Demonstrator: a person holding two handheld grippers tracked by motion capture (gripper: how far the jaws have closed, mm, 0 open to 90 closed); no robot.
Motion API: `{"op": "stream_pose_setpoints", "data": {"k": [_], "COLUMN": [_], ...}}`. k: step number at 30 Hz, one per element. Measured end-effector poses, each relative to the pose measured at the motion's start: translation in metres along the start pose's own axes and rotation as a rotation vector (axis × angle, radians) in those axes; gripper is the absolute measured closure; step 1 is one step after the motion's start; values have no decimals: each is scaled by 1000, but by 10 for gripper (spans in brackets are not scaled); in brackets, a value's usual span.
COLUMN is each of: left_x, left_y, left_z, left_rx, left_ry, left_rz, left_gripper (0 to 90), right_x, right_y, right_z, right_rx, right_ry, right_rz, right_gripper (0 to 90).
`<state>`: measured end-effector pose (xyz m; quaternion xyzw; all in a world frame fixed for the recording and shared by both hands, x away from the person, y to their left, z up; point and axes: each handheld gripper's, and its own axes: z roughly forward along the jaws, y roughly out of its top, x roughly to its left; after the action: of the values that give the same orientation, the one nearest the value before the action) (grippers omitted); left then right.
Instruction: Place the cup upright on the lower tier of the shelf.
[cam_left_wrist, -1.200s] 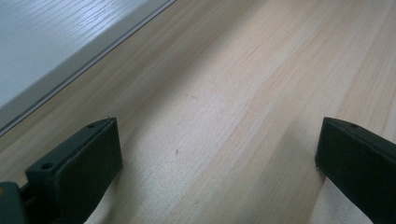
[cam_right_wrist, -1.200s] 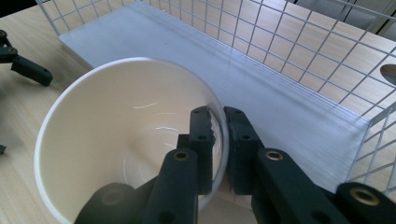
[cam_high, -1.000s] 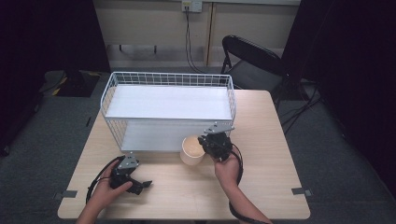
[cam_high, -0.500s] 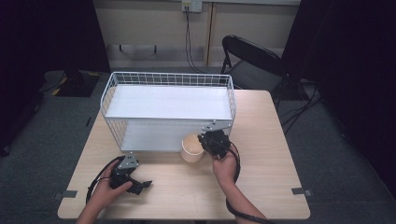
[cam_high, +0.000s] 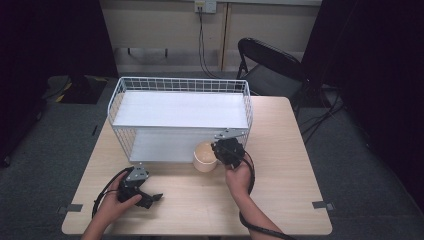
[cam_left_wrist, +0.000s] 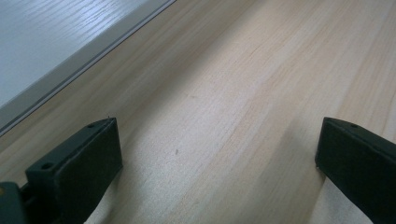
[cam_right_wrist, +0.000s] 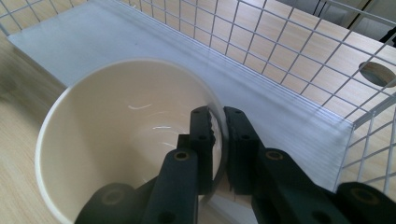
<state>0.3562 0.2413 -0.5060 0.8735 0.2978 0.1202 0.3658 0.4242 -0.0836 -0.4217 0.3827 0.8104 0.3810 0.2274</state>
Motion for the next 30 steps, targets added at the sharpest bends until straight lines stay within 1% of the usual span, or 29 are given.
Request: {"op": "stream_pose_setpoints", "data": {"k": [6, 10, 13, 16, 17, 20, 24, 26, 28, 30], "left_x": [0, 0, 0, 0, 0, 0, 0, 0, 0, 0], "left_y": [0, 0, 0, 0, 0, 0, 0, 0, 0, 0], "left_z": [0, 0, 0, 0, 0, 0, 0, 0, 0, 0], "left_rx": [-3, -3, -2, -1, 1, -2, -2, -1, -3, -2], "left_ry": [1, 1, 1, 0, -1, 1, 1, 0, 1, 1], "left_rz": [0, 0, 0, 0, 1, 0, 0, 0, 0, -1], "left_gripper": [0, 0, 0, 0, 0, 0, 0, 0, 0, 0], "right_x": [1, 1, 1, 2, 2, 2, 4, 4, 4, 3], "right_y": [2, 3, 4, 5, 5, 5, 6, 6, 6, 7], "right_z": [2, 4, 5, 5, 6, 6, 7, 7, 7, 7], "right_rx": [-6, -8, -7, -15, -15, -18, -26, -35, -35, -31], "right_ry": [-11, -22, -19, -42, -40, -45, -59, -59, -65, -63], "right_rz": [-6, 0, 3, -5, -11, -7, -11, 1, -8, -6], "right_gripper": [828, 827, 827, 826, 826, 825, 818, 810, 797, 785]}}
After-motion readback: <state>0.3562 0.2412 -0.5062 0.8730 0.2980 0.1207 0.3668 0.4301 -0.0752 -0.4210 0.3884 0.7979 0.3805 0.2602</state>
